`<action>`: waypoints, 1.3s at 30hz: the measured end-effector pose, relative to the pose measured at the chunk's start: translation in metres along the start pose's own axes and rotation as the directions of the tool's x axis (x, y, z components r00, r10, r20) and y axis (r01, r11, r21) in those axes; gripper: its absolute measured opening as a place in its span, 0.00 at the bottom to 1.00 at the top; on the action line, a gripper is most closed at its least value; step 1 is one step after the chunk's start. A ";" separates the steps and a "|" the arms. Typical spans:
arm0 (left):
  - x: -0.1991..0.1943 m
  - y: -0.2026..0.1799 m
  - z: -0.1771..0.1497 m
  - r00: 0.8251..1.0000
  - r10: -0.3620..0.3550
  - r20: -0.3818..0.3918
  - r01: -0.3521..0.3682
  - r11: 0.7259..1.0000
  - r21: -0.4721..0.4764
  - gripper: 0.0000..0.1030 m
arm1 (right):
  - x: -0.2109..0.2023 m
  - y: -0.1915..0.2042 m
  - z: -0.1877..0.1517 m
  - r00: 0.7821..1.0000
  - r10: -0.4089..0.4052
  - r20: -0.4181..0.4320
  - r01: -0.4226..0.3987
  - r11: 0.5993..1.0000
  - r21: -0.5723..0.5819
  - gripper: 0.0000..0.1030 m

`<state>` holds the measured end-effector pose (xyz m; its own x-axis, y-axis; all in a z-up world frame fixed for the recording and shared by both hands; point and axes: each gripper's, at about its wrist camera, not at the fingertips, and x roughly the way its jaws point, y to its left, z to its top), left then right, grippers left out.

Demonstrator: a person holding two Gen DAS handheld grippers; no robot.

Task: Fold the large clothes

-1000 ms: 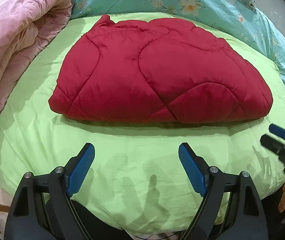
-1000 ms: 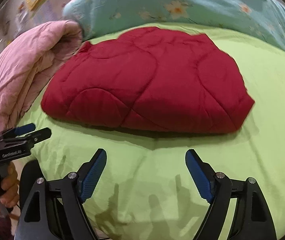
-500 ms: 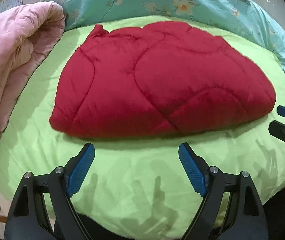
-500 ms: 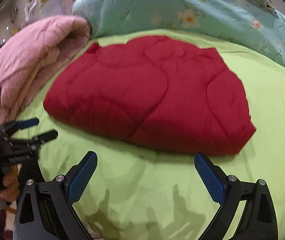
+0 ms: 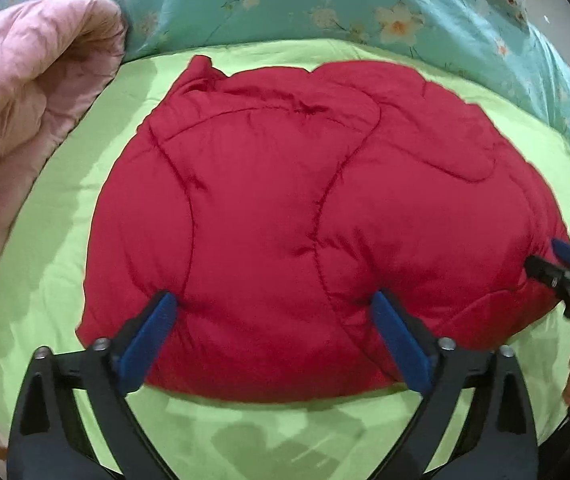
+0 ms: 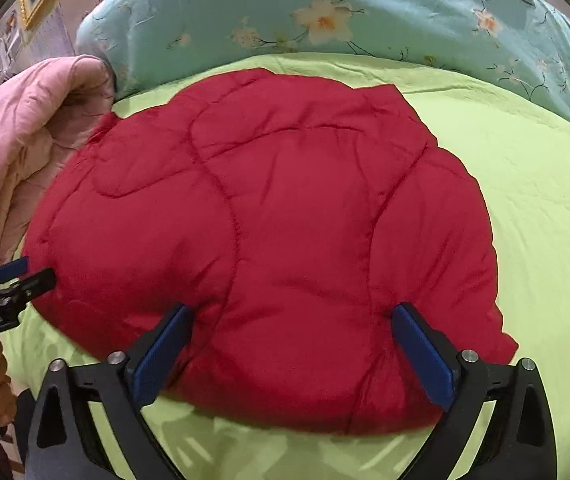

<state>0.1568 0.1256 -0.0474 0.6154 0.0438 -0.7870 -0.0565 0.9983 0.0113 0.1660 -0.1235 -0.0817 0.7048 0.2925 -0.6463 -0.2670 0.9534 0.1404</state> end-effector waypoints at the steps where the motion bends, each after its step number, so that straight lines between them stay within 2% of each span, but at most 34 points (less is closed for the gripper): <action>1: 0.002 0.002 0.000 1.000 -0.006 -0.001 0.006 1.000 -0.001 1.00 | 0.004 -0.002 0.002 1.000 -0.001 -0.005 0.001 1.000 0.002 1.00; 4: 0.009 0.006 0.002 1.000 -0.023 -0.010 0.023 1.000 -0.008 1.00 | 0.012 -0.007 0.007 1.000 0.007 -0.014 -0.007 1.000 0.026 1.00; 11: 0.008 0.004 -0.004 1.000 -0.011 0.006 0.011 1.000 0.009 1.00 | 0.023 -0.007 0.004 1.000 -0.007 -0.020 0.007 1.000 0.021 1.00; 15: -0.002 0.006 -0.001 1.000 -0.020 0.006 0.020 1.000 0.002 1.00 | 0.008 -0.007 0.006 1.000 -0.006 -0.008 0.006 0.999 0.037 1.00; 19: -0.014 0.007 -0.005 1.000 -0.018 0.007 0.018 1.000 -0.006 1.00 | -0.016 -0.005 0.001 0.999 0.036 0.019 -0.038 0.997 0.062 1.00; 25: -0.027 0.005 -0.019 1.000 0.020 0.021 -0.020 1.000 0.005 1.00 | -0.042 0.012 -0.015 0.997 0.075 0.022 -0.075 0.997 0.009 1.00; 39: -0.039 0.008 -0.045 0.999 0.036 0.008 -0.036 0.999 -0.001 1.00 | -0.059 0.026 -0.044 0.995 0.089 0.035 -0.089 0.996 -0.007 1.00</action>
<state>0.0970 0.1302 -0.0444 0.6196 0.0803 -0.7808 -0.0794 0.9961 0.0394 0.0888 -0.1190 -0.0730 0.7006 0.3789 -0.6047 -0.3335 0.9230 0.1919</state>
